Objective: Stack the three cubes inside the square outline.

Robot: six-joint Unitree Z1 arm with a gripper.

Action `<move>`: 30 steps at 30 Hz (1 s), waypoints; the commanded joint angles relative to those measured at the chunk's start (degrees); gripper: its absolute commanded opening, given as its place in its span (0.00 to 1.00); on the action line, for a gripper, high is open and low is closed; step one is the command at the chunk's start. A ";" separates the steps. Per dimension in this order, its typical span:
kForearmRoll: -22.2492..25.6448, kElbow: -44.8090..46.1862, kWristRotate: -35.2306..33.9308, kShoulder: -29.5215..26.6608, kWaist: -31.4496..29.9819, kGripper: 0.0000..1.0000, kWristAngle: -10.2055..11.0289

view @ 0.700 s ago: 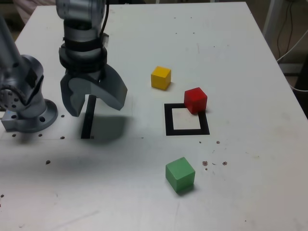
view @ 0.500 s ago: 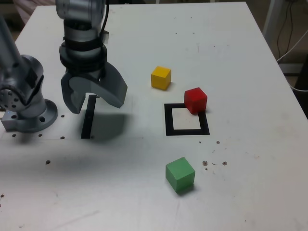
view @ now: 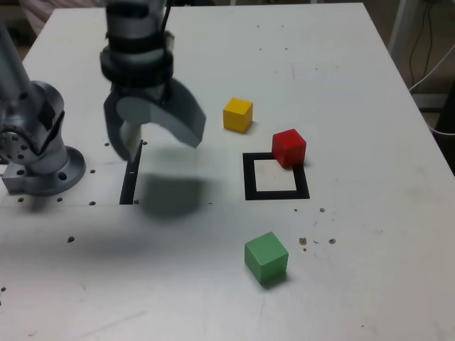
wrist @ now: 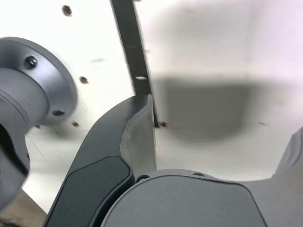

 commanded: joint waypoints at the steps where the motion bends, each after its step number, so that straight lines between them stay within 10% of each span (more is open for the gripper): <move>1: 0.82 -2.36 -0.02 1.16 0.24 0.99 0.37; 30: 7.46 -26.80 2.96 15.83 3.82 1.00 4.07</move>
